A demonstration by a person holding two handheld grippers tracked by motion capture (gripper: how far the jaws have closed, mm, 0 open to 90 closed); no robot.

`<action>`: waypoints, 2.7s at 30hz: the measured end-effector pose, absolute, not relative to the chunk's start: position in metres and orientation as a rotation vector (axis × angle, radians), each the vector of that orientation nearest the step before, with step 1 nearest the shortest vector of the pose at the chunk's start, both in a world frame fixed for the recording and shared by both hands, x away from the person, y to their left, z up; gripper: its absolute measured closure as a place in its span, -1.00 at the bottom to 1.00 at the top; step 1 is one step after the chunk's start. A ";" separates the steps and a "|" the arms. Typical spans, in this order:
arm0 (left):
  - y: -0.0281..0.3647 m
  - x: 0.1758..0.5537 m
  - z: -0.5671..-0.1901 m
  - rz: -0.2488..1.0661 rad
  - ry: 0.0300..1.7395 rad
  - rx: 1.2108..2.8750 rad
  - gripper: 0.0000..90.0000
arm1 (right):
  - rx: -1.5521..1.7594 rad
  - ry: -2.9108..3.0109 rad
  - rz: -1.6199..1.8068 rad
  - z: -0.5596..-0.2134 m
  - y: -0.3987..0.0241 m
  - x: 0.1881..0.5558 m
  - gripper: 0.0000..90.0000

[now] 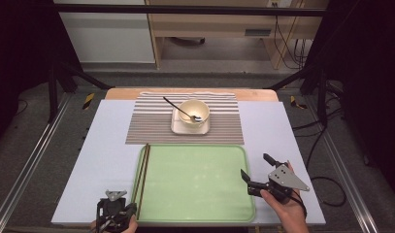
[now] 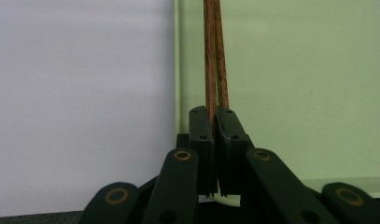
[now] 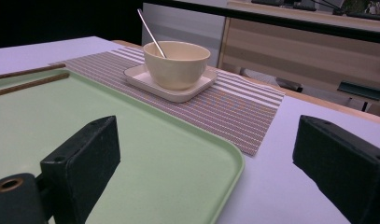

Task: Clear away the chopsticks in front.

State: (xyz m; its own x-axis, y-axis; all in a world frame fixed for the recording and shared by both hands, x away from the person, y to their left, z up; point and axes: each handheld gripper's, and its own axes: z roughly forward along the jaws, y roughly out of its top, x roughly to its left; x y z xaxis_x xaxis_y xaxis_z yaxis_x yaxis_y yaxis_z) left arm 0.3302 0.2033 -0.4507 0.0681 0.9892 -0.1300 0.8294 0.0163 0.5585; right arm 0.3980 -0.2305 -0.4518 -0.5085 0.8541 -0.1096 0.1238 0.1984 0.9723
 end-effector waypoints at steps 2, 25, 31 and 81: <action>0.205 0.330 -0.451 0.422 1.808 1.850 0.91 | 0.916 1.794 1.363 -0.452 -0.230 0.398 -0.83; 0.202 0.330 -0.449 0.444 1.808 1.825 0.70 | 0.919 1.797 1.364 -0.452 -0.230 0.398 -0.83; 0.202 0.331 -0.434 0.521 1.734 1.801 0.50 | 0.923 1.796 1.364 -0.452 -0.231 0.398 -0.83; 0.195 0.338 -0.429 0.508 1.641 1.801 0.60 | 0.918 1.794 1.370 -0.451 -0.231 0.398 -0.83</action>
